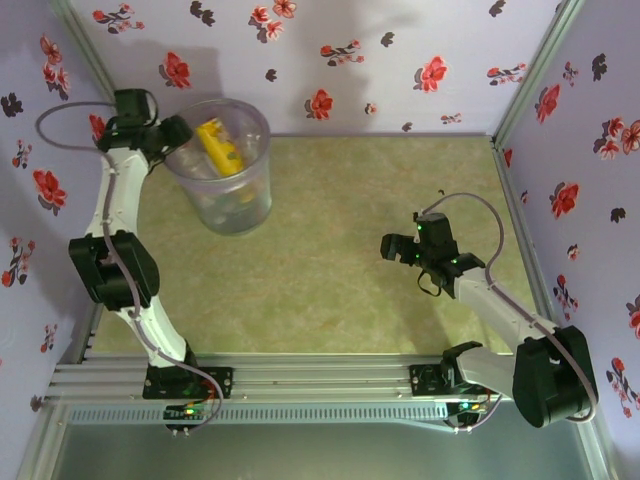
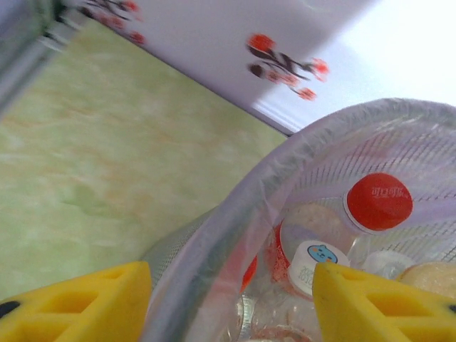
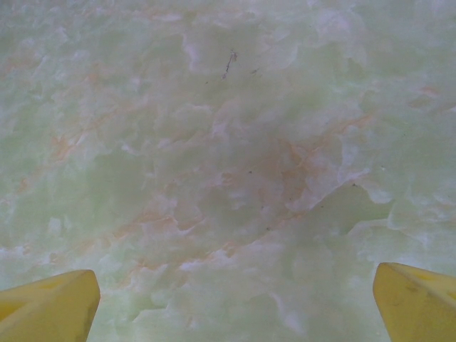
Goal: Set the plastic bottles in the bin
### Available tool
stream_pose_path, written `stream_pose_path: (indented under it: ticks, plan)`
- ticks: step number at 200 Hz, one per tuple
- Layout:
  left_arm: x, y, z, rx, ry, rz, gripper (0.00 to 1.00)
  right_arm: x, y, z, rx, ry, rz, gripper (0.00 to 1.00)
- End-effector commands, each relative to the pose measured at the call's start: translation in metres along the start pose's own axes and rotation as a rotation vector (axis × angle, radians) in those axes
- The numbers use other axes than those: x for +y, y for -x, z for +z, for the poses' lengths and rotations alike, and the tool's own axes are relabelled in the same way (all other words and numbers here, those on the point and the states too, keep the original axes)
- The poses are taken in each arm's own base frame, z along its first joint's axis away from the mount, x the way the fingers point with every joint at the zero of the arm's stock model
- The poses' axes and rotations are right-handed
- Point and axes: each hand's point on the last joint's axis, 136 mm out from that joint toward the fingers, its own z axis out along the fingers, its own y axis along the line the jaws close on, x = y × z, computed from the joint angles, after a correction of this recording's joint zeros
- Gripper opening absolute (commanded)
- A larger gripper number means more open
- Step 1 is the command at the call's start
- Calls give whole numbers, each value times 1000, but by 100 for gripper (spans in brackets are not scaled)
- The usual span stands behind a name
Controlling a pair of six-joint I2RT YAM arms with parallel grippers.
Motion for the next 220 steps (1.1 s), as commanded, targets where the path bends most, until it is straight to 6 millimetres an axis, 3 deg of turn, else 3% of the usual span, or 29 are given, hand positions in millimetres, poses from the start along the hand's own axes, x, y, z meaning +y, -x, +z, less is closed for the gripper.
stream_pose_path:
  ticks: [1, 44, 82, 103, 124, 133, 158, 175, 191, 208, 220]
  plan:
    - [-43, -43, 28, 119, -85, 7, 61, -2, 8, -6, -39, -8, -3, 99]
    - [-117, -77, 44, 152, -202, 45, 59, -3, 7, -7, -38, -8, -1, 99]
    - [-149, -76, 45, 137, -253, 52, 60, -6, 8, -13, -47, -24, -7, 99]
    - [-154, -69, 37, 115, -266, 72, 74, -6, 11, -15, -57, -26, -7, 99]
    - [-154, -55, 18, 64, -275, 109, 99, -6, 18, -16, -75, -38, -8, 99]
    - [-153, -46, 7, 32, -279, 129, 100, -8, 23, -18, -88, -56, -11, 99]
    - [-132, -12, -34, -102, -256, 171, 100, -23, 40, -23, -132, -160, -23, 99]
    - [-100, 9, -65, -221, -208, 165, 100, -37, 51, -26, -157, -233, -17, 99]
    - [-57, 20, -94, -324, -121, 148, 100, -51, 60, -28, -178, -292, -4, 99]
    - [-4, 10, -111, -371, 15, 157, 100, -68, 68, -25, -199, -354, 14, 99]
    - [29, -9, -111, -366, 105, 185, 100, -82, 73, -22, -218, -415, 22, 99]
